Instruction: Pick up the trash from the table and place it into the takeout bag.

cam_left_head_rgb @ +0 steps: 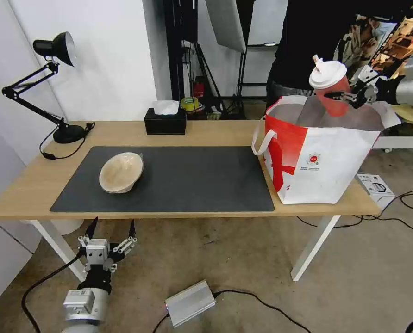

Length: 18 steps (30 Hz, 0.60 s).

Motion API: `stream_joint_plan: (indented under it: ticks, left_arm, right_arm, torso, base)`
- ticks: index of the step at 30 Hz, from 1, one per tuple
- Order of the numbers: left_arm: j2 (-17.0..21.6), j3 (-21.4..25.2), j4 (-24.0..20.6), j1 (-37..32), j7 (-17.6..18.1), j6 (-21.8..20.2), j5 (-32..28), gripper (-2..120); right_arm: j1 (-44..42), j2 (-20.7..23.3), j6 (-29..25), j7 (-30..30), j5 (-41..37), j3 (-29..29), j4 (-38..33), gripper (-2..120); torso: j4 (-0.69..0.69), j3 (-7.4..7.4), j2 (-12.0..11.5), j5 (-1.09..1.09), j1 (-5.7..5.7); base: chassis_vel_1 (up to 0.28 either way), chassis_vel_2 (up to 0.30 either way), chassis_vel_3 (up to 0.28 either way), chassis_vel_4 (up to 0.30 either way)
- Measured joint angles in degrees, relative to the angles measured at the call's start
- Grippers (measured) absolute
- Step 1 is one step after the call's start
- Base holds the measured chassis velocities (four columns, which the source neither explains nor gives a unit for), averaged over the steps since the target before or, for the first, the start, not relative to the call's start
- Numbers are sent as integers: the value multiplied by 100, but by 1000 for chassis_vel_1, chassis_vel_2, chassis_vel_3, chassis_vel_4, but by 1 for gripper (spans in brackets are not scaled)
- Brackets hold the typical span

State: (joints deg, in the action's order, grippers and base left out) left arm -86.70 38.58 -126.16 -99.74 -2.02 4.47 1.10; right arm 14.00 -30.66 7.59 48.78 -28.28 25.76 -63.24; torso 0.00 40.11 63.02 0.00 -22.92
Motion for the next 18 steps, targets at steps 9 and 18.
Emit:
stream_joint_plan:
  ticks: [9,18]
  left_arm:
    - [-37,6,-15,-43,0,57,30,100]
    - [-53,3,-33,-37,0,60,42,100]
  right_arm:
    - [-67,11,-78,105,86,-2,90,3]
    - [-131,76,-85,333,80,-12,1,3]
  torso:
    - [0,0,0,0,0]
    - [0,0,0,0,0]
  base:
    - [0,0,0,0]
    - [0,0,0,0]
